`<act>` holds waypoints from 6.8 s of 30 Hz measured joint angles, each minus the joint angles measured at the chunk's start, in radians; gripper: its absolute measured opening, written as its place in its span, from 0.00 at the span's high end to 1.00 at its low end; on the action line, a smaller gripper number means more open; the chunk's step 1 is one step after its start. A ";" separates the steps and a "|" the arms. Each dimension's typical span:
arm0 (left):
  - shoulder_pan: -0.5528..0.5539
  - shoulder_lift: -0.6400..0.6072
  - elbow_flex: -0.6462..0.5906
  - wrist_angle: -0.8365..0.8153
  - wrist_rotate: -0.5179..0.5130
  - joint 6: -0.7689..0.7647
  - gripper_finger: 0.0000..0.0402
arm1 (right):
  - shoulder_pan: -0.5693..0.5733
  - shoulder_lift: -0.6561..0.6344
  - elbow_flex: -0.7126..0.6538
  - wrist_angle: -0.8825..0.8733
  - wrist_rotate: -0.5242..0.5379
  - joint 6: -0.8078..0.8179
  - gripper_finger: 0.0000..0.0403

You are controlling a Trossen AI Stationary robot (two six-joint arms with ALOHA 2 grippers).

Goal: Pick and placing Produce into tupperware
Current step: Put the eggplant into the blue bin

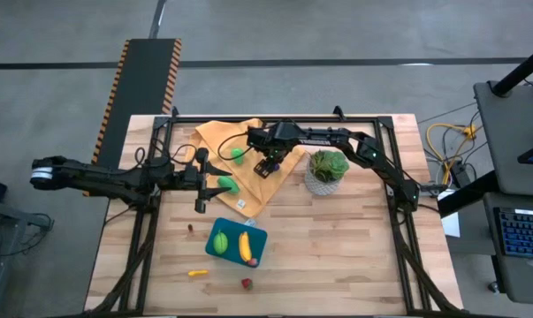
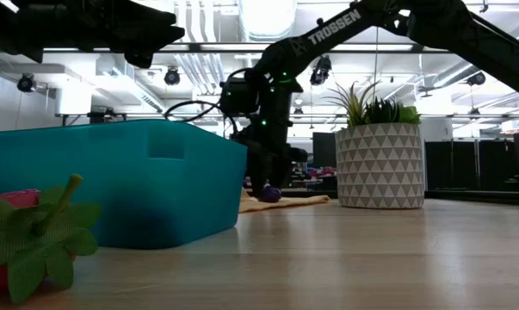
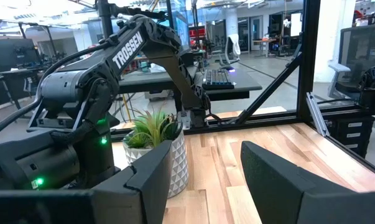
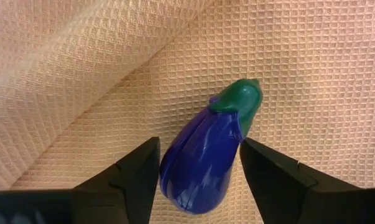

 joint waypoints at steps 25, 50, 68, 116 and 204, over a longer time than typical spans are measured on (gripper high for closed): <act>0.000 0.000 0.000 0.000 0.000 0.000 0.56 | 0.000 0.001 -0.009 -0.002 0.000 -0.032 0.65; 0.000 0.000 0.000 0.000 0.000 0.000 0.56 | 0.000 -0.006 0.001 -0.040 -0.005 -0.047 0.66; 0.000 0.000 0.000 0.000 0.000 0.000 0.56 | 0.001 -0.007 0.234 -0.214 -0.005 -0.059 0.66; -0.001 -0.097 0.000 -0.062 0.003 -0.003 0.56 | 0.471 -0.308 0.385 -0.176 0.390 -0.072 0.66; 0.000 -0.101 0.000 -0.060 0.019 -0.027 0.56 | 0.619 -0.784 -0.922 1.403 0.109 -0.276 0.68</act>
